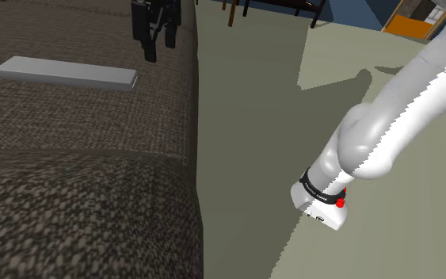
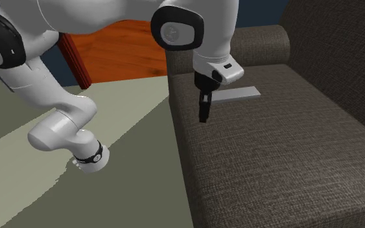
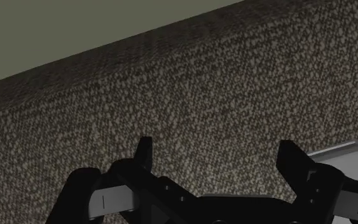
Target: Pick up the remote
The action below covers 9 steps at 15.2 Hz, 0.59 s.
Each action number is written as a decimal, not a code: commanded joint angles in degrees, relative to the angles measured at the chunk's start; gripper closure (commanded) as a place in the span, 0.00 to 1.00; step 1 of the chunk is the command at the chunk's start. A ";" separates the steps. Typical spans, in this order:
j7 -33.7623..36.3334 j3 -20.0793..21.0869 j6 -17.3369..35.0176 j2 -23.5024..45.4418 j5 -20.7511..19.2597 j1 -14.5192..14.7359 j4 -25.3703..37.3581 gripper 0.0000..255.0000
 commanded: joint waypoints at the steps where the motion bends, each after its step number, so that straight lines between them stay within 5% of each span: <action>1: 1.65 1.68 -0.62 3.98 -1.11 1.11 4.50 0.00; 9: 7.03 6.42 -6.88 21.89 -8.41 7.93 27.32 0.00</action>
